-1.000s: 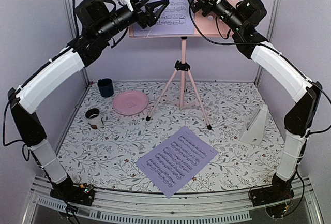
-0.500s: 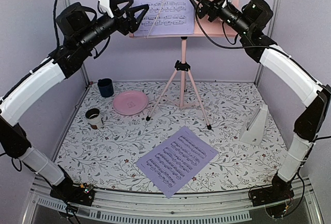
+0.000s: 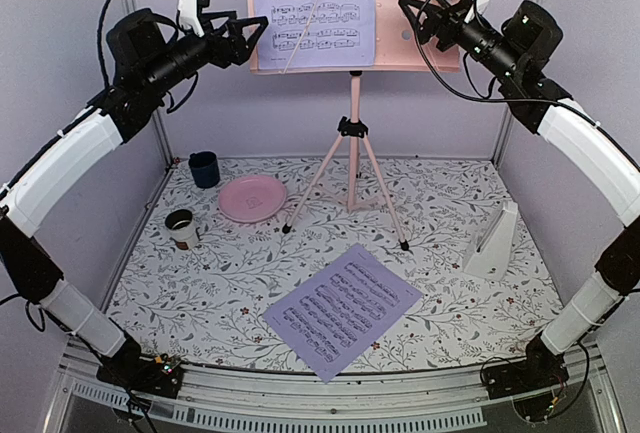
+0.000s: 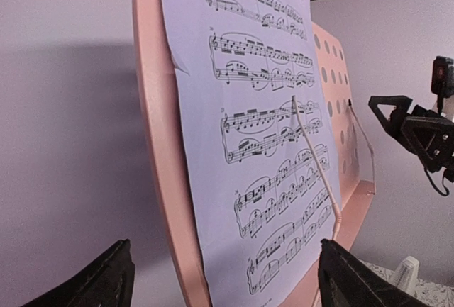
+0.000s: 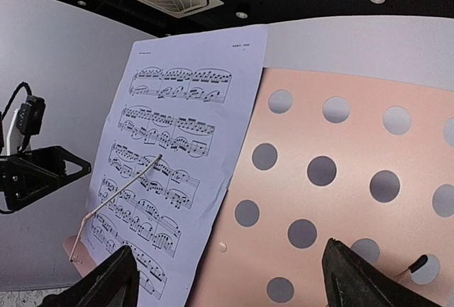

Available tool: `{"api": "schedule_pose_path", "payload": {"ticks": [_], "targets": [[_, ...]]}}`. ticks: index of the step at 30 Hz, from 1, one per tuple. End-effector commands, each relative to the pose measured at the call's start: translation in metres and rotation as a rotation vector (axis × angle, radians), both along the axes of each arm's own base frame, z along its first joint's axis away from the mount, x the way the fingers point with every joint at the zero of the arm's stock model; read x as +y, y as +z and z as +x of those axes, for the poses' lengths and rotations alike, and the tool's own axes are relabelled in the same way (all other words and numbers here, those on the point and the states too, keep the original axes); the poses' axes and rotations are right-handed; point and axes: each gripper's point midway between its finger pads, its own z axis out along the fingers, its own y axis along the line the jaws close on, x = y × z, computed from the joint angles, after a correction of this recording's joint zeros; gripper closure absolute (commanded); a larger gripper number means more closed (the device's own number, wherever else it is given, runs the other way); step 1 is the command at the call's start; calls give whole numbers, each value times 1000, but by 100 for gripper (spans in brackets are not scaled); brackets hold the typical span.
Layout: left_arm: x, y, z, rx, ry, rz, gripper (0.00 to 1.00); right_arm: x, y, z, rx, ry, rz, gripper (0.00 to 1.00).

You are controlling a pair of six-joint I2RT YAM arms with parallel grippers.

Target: Set up the instrument practice props

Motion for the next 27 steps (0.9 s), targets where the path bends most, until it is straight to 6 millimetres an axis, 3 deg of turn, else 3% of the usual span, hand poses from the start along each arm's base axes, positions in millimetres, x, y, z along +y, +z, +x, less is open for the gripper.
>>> {"api": "schedule_pose_path", "payload": {"ticks": [1, 13, 21, 27], "targets": [[-3, -2, 18, 31, -29, -4, 11, -3, -16, 7, 75, -26, -2, 9], [-19, -6, 45, 47, -83, 10, 36, -36, -21, 21, 134, -138, 35, 9], [-11, -7, 50, 58, -63, 17, 56, -49, -24, 26, 155, -157, 54, 9], [-10, -6, 48, 54, -67, 19, 58, -55, -25, 28, 164, -168, 60, 9]]}}
